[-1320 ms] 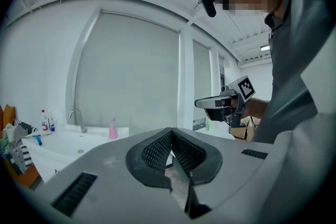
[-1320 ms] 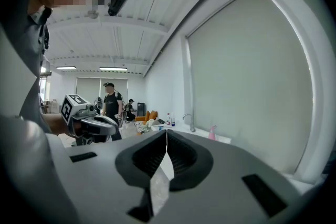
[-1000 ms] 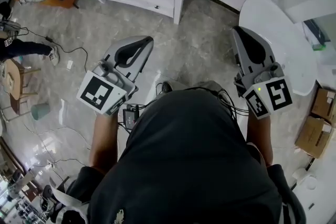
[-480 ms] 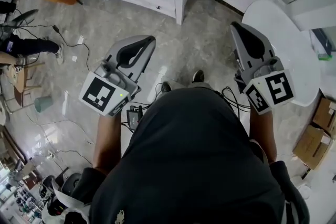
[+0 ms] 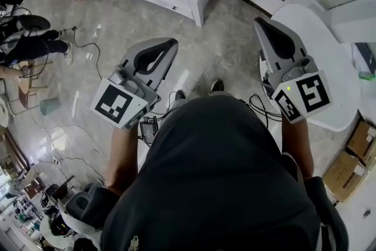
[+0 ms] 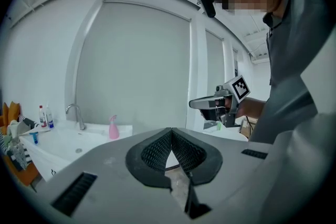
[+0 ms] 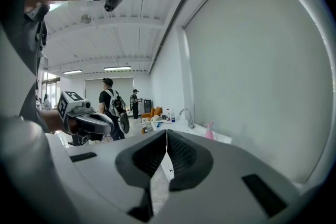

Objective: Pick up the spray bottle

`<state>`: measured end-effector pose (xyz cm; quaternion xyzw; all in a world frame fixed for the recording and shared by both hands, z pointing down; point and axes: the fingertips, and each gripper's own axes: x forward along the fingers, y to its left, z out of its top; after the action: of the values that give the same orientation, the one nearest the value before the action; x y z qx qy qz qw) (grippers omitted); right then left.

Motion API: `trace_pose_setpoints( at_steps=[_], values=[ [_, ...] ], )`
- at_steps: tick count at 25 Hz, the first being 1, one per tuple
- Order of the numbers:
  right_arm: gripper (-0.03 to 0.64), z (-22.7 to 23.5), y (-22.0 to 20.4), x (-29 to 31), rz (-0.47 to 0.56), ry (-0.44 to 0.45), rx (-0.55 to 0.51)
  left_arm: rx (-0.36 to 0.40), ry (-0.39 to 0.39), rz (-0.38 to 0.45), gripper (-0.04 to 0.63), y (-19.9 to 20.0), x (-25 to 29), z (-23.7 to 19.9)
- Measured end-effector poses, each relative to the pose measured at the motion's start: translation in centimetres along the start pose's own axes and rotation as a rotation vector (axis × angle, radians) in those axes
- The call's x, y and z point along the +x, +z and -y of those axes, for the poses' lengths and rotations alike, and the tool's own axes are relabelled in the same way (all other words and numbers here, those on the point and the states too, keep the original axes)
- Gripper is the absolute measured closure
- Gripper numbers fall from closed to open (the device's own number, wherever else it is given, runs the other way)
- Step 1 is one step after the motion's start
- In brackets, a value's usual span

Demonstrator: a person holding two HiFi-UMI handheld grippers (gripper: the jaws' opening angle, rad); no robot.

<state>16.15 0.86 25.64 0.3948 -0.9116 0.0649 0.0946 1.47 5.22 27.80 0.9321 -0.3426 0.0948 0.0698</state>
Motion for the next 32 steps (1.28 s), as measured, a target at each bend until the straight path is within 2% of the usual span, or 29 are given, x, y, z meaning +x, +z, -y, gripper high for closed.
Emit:
trace_pose_setpoints(
  at_steps=[2, 6, 11, 24, 29, 32],
  values=[
    [0.609, 1.0, -0.3, -0.2, 0.0, 0.009, 0.007, 0.001, -0.004, 0.005, 0.591, 0.6, 1.0, 0.6],
    [0.609, 2.2, -0.7, -0.1, 0.007, 0.015, 0.024, 0.011, 0.007, -0.037, 0.591, 0.7, 1.5, 1.2],
    [0.609, 1.3, -1.2, 0.7, -0.005, -0.009, 0.048, 0.021, -0.015, -0.085, 0.591, -0.2, 0.1, 0.9],
    [0.609, -3.6, 0.9, 5.6, -0.015, -0.168, 0.041, 0.053, -0.168, -0.015, 0.591, -0.3, -2.7, -6.9],
    [0.609, -4.8, 1.8, 7.4, -0.005, -0.226, 0.031, 0.048, -0.192, -0.009, 0.591, -1.2, -4.5, -9.8],
    [0.609, -5.4, 2.4, 8.1, -0.008, -0.255, 0.019, 0.07, -0.194, 0.013, 0.591, -1.2, -5.6, -11.4]
  ],
)
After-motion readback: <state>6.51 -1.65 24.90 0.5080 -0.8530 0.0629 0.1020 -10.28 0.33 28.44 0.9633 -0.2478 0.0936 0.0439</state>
